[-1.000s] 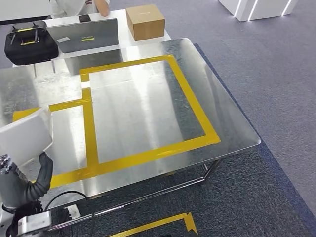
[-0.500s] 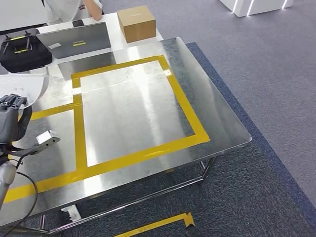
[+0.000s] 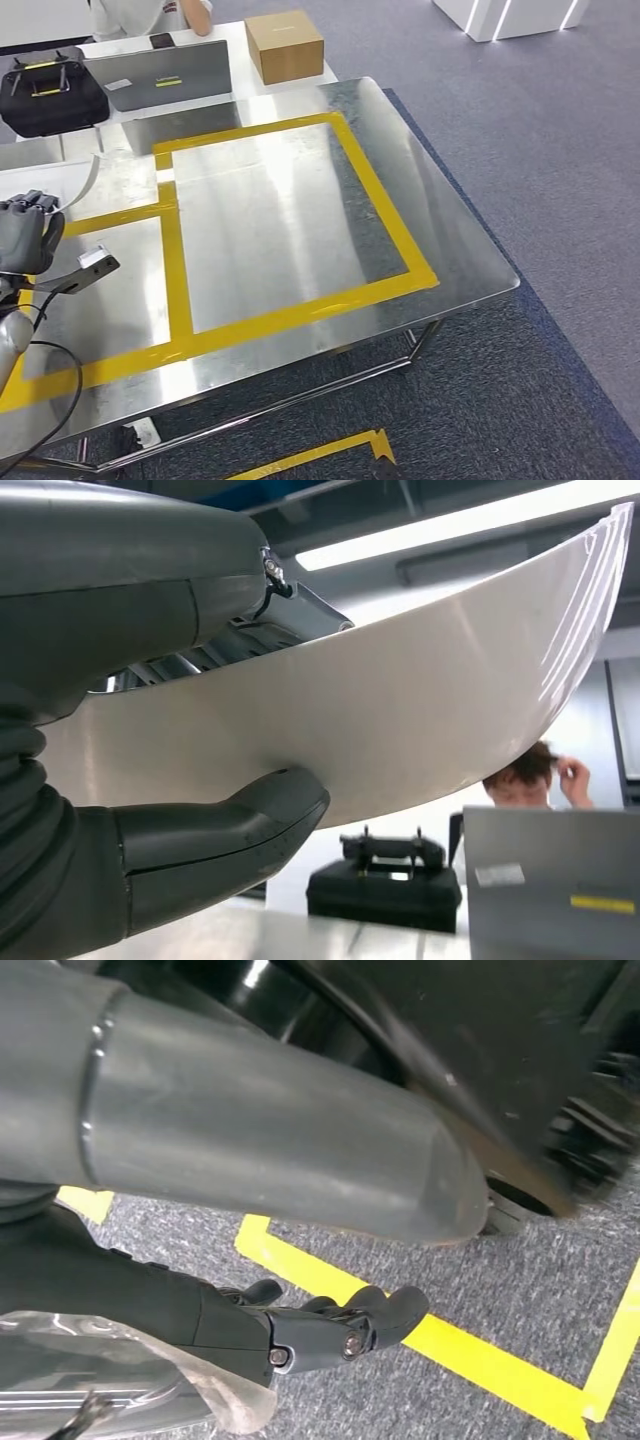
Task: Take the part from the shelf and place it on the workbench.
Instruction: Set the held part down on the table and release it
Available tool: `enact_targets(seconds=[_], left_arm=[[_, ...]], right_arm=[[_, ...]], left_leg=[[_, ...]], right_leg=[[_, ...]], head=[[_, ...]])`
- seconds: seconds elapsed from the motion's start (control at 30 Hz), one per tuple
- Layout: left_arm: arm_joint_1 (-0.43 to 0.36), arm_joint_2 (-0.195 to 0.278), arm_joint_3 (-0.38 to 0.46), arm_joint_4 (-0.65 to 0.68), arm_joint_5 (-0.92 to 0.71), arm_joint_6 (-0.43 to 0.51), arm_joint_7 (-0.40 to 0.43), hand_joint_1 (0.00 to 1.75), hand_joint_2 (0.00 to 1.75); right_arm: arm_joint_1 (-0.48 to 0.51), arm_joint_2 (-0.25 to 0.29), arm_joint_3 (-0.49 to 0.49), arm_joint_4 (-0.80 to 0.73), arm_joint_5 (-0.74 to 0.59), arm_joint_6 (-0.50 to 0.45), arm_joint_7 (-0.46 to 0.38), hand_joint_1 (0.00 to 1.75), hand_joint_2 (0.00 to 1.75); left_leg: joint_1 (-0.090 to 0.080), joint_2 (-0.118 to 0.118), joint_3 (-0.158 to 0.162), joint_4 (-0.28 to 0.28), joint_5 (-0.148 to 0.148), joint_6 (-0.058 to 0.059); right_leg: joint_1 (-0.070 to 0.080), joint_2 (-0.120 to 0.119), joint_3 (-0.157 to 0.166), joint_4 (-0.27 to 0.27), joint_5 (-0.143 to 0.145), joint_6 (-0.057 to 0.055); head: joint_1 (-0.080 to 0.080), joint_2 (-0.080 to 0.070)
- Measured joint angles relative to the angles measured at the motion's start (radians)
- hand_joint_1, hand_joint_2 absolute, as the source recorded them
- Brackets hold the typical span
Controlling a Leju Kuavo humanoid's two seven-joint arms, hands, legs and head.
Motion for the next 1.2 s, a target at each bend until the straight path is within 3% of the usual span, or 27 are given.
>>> enact_targets(seconds=[0.07,0.1,0.17,0.23,0.37,0.43,0.47,0.53,0.57,0.6,0.67,0.73,0.77,0.87,0.93,1.03,1.1,1.13,1.2], left_arm=[[0.0,-0.004,-0.005,0.02,0.0,0.0,0.0,1.75,1.75],[0.0,-0.006,-0.007,0.027,0.0,0.0,0.0,1.75,1.75],[-0.001,-0.008,-0.011,0.037,0.0,-0.001,0.0,1.75,1.75],[-0.004,-0.011,-0.014,0.048,0.001,-0.002,-0.001,1.75,1.75],[-0.006,-0.022,-0.023,0.069,0.013,-0.006,-0.006,1.75,1.75],[-0.009,-0.028,-0.028,0.076,0.022,-0.006,-0.009,1.75,1.75],[-0.009,-0.031,-0.029,0.079,0.027,-0.006,-0.011,1.75,1.75],[-0.006,-0.038,-0.033,0.087,0.032,-0.008,-0.014,0.87,1.75],[-0.003,-0.041,-0.036,0.091,0.032,-0.008,-0.015,0.44,1.75],[0.0,-0.044,-0.038,0.094,0.033,-0.009,-0.015,0.0,1.75],[0.0,-0.049,-0.042,0.098,0.034,-0.009,-0.015,0.0,1.75],[-0.002,-0.053,-0.045,0.101,0.037,-0.009,-0.015,0.0,1.75],[-0.002,-0.055,-0.046,0.103,0.039,-0.008,-0.015,0.0,1.31],[-0.002,-0.057,-0.047,0.108,0.042,0.0,-0.015,0.0,0.0],[-0.004,-0.057,-0.047,0.11,0.043,0.005,-0.016,0.0,0.0],[-0.006,-0.057,-0.047,0.113,0.049,0.009,-0.018,0.0,0.0],[-0.004,-0.057,-0.047,0.116,0.051,0.011,-0.021,0.0,0.0],[-0.003,-0.057,-0.047,0.118,0.051,0.012,-0.023,0.0,0.0],[-0.003,-0.057,-0.047,0.119,0.052,0.016,-0.027,0.0,0.0]], right_arm=[[0.002,0.0,0.0,0.0,-0.001,0.0,0.001,0.0,0.0],[0.003,-0.001,0.0,0.0,-0.002,0.0,0.002,0.0,0.0],[0.003,-0.002,0.0,0.0,-0.003,0.0,0.004,0.0,0.0],[0.002,-0.003,0.0,0.0,-0.004,0.0,0.006,0.0,0.0],[0.003,-0.004,0.0,0.0,-0.005,0.0,0.006,0.0,0.0],[0.002,-0.004,0.0,0.0,-0.005,0.0,0.006,0.0,0.0],[0.002,-0.004,0.0,0.0,-0.005,0.0,0.006,0.0,0.0],[0.002,-0.004,0.0,0.0,-0.005,0.0,0.006,0.0,0.0],[0.002,-0.004,0.0,0.0,-0.005,0.0,0.006,0.0,0.0],[0.002,-0.004,0.0,0.0,-0.005,0.0,0.004,0.0,0.0],[0.002,-0.004,0.0,0.0,-0.006,0.0,0.0,0.0,0.0],[0.002,-0.004,0.0,0.0,-0.006,0.001,-0.004,0.0,0.0],[0.001,-0.004,0.0,0.0,-0.007,0.002,-0.006,0.0,0.0],[0.002,-0.004,0.0,0.0,-0.008,0.004,-0.014,0.0,0.0],[0.003,-0.004,0.0,0.0,-0.008,0.007,-0.02,0.0,0.0],[0.004,-0.004,0.0,0.0,-0.008,0.008,-0.023,0.0,0.0],[0.006,-0.004,0.0,0.0,-0.009,0.01,-0.023,0.0,0.0],[0.007,-0.004,0.0,0.0,-0.009,0.01,-0.023,0.0,0.0],[0.007,-0.004,0.0,0.0,-0.011,0.012,-0.023,0.0,0.0]], left_leg=[[-0.001,0.0,0.0,0.001,-0.001,0.001],[-0.001,0.0,0.001,0.001,-0.002,0.001],[-0.001,-0.001,0.002,0.003,-0.005,-0.002],[-0.005,-0.002,-0.001,0.007,-0.008,-0.009],[-0.004,-0.002,-0.004,0.012,-0.015,-0.028],[-0.002,-0.002,-0.024,0.064,-0.049,-0.038],[0.0,-0.002,-0.049,0.121,-0.079,-0.042],[0.002,-0.002,-0.112,0.254,-0.133,-0.049],[0.003,-0.002,-0.131,0.291,-0.139,-0.051],[0.004,-0.002,-0.132,0.289,-0.123,-0.051],[0.006,-0.002,-0.084,0.176,-0.05,-0.049],[0.004,-0.002,-0.029,0.054,-0.003,-0.044],[0.002,-0.002,-0.016,0.025,0.001,-0.041],[0.0,-0.004,-0.014,0.015,-0.003,-0.025],[0.003,-0.003,-0.01,0.009,0.001,-0.01],[0.002,-0.001,-0.009,0.007,0.003,-0.001],[0.001,-0.002,-0.009,0.007,0.003,-0.001],[0.0,-0.002,-0.009,0.007,0.002,-0.001],[-0.001,-0.003,-0.007,0.008,0.001,-0.003]], right_leg=[[-0.001,0.0,-0.045,0.079,-0.013,0.002],[-0.001,-0.001,-0.042,0.062,0.008,0.001],[-0.001,-0.001,0.014,-0.063,0.077,-0.005],[0.001,-0.001,0.071,-0.174,0.112,-0.012],[0.001,0.002,0.091,-0.203,0.112,-0.026],[-0.003,0.001,0.096,-0.208,0.114,-0.036],[-0.004,0.001,0.097,-0.209,0.113,-0.038],[-0.003,0.001,0.098,-0.208,0.112,-0.041],[-0.003,0.001,0.099,-0.208,0.111,-0.041],[-0.003,0.001,0.099,-0.207,0.111,-0.041],[-0.003,0.002,0.103,-0.205,0.108,-0.038],[0.0,0.002,0.104,-0.202,0.105,-0.031],[0.001,0.002,0.103,-0.202,0.104,-0.026],[0.0,0.001,0.098,-0.203,0.104,-0.011],[-0.002,-0.001,0.08,-0.17,0.079,-0.001],[-0.002,-0.002,-0.005,0.013,-0.008,0.005],[-0.002,-0.002,-0.045,0.091,-0.023,0.005],[-0.001,-0.003,-0.037,0.071,-0.003,0.003],[-0.001,-0.003,0.029,-0.065,0.063,-0.004]], head=[[0.0,0.0],[0.0,0.0],[0.0,0.0],[0.0,0.0],[-0.001,0.0],[-0.004,0.0],[-0.006,0.0],[-0.006,0.0],[-0.006,0.0],[-0.006,0.0],[-0.006,0.0],[-0.006,0.0],[-0.005,0.0],[-0.005,0.0],[-0.003,0.0],[0.002,0.0],[0.002,0.0],[0.003,0.0],[0.003,0.0]])
